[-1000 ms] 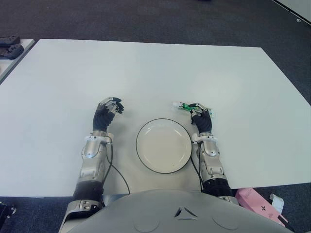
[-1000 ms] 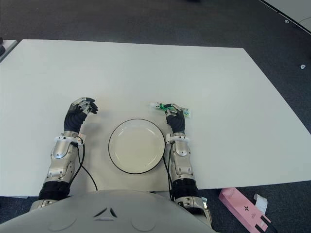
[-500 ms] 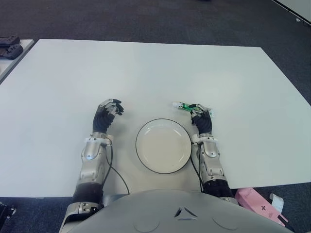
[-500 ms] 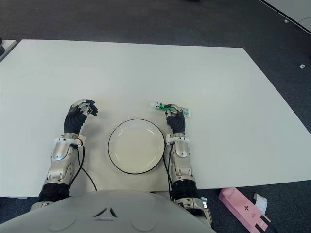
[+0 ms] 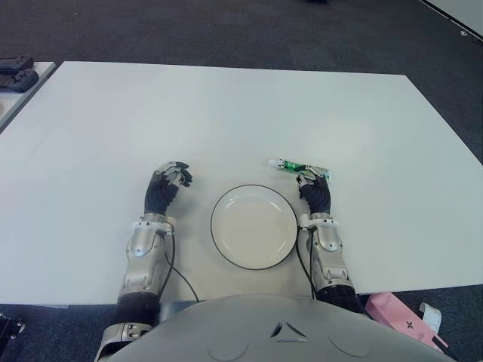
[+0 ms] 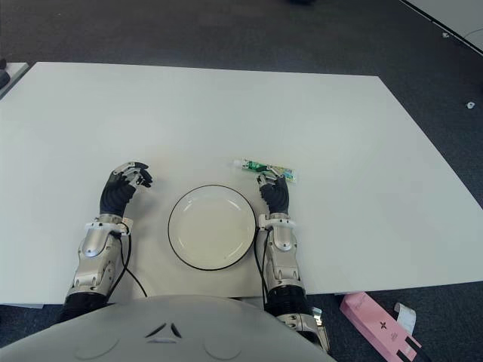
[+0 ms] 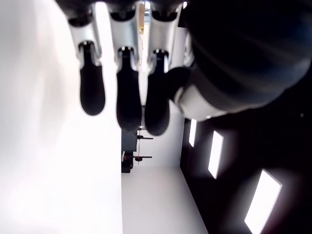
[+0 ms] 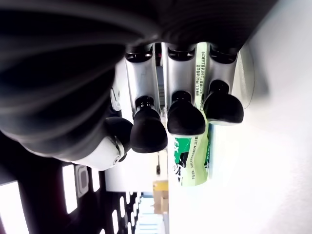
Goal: Put the toothpaste on the table into the plate.
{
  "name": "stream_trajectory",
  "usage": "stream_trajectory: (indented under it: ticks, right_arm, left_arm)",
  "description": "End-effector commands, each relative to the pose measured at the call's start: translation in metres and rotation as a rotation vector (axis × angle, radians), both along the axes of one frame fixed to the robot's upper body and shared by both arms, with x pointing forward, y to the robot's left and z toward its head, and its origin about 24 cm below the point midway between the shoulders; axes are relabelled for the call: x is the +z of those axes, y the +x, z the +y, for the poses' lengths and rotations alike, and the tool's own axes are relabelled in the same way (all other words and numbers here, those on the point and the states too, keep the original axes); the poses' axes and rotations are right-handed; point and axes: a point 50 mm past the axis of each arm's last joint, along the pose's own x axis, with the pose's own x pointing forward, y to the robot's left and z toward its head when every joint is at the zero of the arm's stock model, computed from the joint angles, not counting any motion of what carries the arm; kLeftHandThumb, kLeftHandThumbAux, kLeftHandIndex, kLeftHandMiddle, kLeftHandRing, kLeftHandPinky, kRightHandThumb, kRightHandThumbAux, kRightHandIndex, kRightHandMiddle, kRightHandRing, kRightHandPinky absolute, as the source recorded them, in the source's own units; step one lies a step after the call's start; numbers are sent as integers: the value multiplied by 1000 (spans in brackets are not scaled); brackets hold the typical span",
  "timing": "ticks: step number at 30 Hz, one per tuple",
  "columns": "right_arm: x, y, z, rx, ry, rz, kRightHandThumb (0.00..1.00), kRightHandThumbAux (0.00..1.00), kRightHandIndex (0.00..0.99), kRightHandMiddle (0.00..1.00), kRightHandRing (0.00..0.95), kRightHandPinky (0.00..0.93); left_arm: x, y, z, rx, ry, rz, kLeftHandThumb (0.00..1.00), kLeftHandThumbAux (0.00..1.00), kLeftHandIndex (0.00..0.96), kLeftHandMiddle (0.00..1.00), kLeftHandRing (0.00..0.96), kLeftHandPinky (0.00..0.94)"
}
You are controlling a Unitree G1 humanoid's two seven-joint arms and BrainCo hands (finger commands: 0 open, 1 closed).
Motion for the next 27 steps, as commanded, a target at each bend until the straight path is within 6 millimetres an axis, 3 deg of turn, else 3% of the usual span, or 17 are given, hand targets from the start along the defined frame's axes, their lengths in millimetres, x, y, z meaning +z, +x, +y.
stream_trajectory:
  ticks: [1,11,20,23,27]
  right_arm:
    - [3,7,-3,-9,-19,-14,704,725,438,879,864,870]
    - [43,20,-11,62,-268,-191,707,723,438,891,874,861]
    - [77,33,-25,152,-431,-253,704,721,432,721,708,653]
    - [83,38,-29,174,-490,-251,703,720,428,602,579,530]
    - [87,41,-32,189,-536,-245,701,719,425,529,509,451]
  left_arm:
    - [0,2,-6,5,-8,18,704,719,433,562,552,530]
    - [2,5,-12,12,-5,12,701,720,432,553,543,516]
    - [0,8,-17,26,-20,5,700,720,433,560,544,528]
    - [-2,8,-19,19,-28,6,699,720,433,564,546,532]
    - [-2,8,-22,15,-33,6,699,720,433,565,548,533]
